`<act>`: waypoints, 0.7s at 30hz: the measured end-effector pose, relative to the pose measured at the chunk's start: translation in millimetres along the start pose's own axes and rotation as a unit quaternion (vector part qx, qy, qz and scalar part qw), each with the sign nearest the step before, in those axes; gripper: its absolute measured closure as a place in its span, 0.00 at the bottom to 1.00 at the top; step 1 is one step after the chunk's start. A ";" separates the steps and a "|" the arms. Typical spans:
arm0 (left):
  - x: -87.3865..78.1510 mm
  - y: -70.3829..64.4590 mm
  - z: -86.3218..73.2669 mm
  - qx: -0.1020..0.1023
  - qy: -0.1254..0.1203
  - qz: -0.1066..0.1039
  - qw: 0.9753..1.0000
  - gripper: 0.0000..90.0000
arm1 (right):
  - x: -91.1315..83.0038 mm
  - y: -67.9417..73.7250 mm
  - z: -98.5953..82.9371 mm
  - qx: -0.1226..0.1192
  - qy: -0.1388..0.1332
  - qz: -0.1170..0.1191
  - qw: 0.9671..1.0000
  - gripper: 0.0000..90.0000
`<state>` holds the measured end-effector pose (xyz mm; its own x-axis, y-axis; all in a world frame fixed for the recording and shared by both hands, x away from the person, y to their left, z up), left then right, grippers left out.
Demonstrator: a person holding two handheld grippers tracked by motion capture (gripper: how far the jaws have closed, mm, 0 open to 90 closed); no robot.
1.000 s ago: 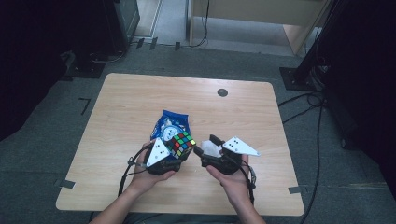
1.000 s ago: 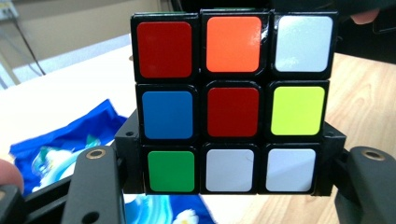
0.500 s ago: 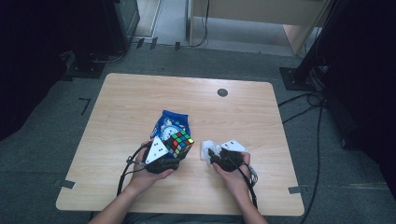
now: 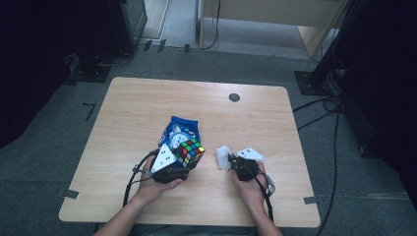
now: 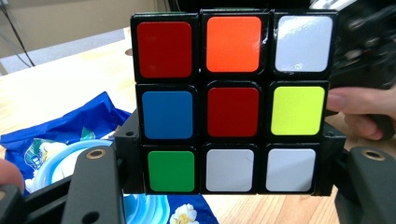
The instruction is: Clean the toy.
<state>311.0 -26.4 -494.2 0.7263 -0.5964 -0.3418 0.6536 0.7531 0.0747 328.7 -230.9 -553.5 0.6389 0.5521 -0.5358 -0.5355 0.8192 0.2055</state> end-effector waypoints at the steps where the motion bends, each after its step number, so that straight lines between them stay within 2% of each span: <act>1: 0.2 -0.6 -0.3 0.000 0.000 -0.001 1.000 0.38 | -4.4 6.7 6.6 -0.006 -0.021 0.010 1.000 0.98; 3: 0.9 -2.2 -2.2 0.009 0.002 -0.002 1.000 0.38 | -17.3 21.8 23.7 -0.015 -0.067 0.029 0.997 0.98; 5: 1.9 -5.2 -4.5 0.015 0.005 -0.008 1.000 0.38 | -32.2 39.4 41.1 -0.021 -0.109 0.061 0.992 0.98; 8: 1.3 -14.2 -5.6 0.027 0.001 -0.025 0.999 0.38 | -47.8 64.6 59.1 -0.034 -0.136 0.112 0.984 0.98; 10: 0.0 -21.9 -5.3 0.039 -0.003 -0.037 0.999 0.38 | -49.7 76.4 63.6 -0.038 -0.137 0.125 0.982 0.98; 12: -0.4 -28.3 -5.9 0.053 -0.002 -0.040 0.998 0.38 | -48.1 86.0 65.3 -0.036 -0.140 0.148 0.978 0.98; 14: 0.0 -31.3 -7.8 0.062 0.002 -0.044 0.997 0.38 | -45.4 92.6 65.0 -0.037 -0.133 0.158 0.978 0.98; 18: 1.1 -33.6 -9.3 0.064 0.006 -0.049 0.997 0.38 | -46.9 105.2 67.1 -0.019 -0.132 0.202 0.970 0.98; 21: 1.6 -31.9 -8.2 0.053 0.007 -0.050 0.997 0.38 | -51.8 118.4 69.2 -0.025 -0.135 0.230 0.964 0.98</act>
<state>289.6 -49.2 -504.8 0.6543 -0.6621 -0.3654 0.7417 0.6563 0.1388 270.4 -151.7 -444.8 0.4448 0.8806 -0.1634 -0.8174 0.4737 0.3277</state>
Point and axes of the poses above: each handheld gripper's, and its own axes: x roughly forward along the jaws, z roughly out of its top, y roughly to its left, the point moved 7 cm from there along x, roughly forward along the jaws, and after that the axes turned 13 degrees about z, right-handed, at the moved point
